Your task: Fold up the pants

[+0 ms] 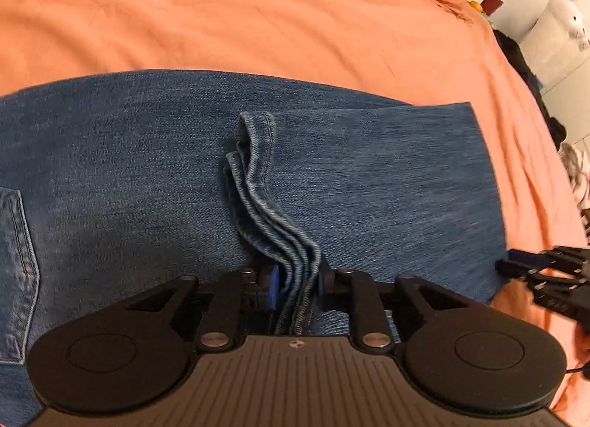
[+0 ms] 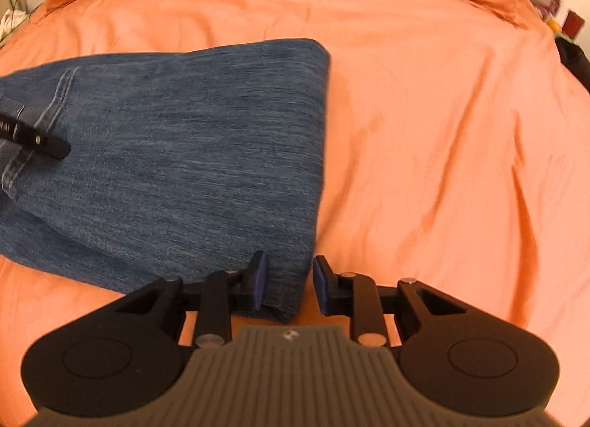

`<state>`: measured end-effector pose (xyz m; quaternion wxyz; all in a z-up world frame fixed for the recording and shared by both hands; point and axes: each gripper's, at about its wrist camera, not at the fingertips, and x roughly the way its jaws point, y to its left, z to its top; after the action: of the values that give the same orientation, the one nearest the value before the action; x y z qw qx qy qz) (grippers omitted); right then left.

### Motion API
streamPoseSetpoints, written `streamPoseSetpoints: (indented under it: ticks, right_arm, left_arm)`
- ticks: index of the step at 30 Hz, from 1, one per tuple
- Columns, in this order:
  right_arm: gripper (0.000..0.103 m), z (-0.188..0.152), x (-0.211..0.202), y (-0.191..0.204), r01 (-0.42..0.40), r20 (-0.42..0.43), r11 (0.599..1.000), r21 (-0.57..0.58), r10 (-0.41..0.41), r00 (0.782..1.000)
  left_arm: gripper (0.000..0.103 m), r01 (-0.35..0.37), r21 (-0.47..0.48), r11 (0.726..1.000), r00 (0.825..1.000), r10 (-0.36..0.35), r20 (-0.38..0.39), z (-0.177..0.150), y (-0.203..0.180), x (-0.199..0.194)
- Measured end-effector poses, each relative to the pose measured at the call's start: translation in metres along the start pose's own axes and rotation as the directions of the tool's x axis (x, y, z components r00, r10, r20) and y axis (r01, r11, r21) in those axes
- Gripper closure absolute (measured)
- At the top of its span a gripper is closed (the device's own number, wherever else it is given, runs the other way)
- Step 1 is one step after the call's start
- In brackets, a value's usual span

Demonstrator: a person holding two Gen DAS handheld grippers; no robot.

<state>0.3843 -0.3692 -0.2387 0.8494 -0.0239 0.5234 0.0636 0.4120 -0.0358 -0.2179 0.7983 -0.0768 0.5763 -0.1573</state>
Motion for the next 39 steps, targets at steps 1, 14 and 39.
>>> streamPoseSetpoints:
  ticks: [1, 14, 39]
  right_arm:
    - [0.080, 0.001, -0.002, -0.004, 0.002, -0.005, 1.000, 0.011, -0.002, 1.000]
    - [0.096, 0.042, -0.039, 0.002, -0.026, 0.090, 0.999, -0.018, 0.028, 0.996]
    - [0.103, 0.121, 0.066, -0.004, 0.059, 0.025, 0.996, 0.066, -0.061, 0.998]
  left_arm:
    - [0.076, -0.004, 0.008, 1.000, 1.000, 0.004, -0.003, 0.002, -0.002, 0.001]
    - [0.046, -0.076, 0.091, 0.993, 0.991, 0.066, 0.112, 0.025, -0.006, -0.036]
    - [0.097, -0.111, 0.205, 0.972, 0.990, 0.090, 0.106, 0.046, -0.020, 0.007]
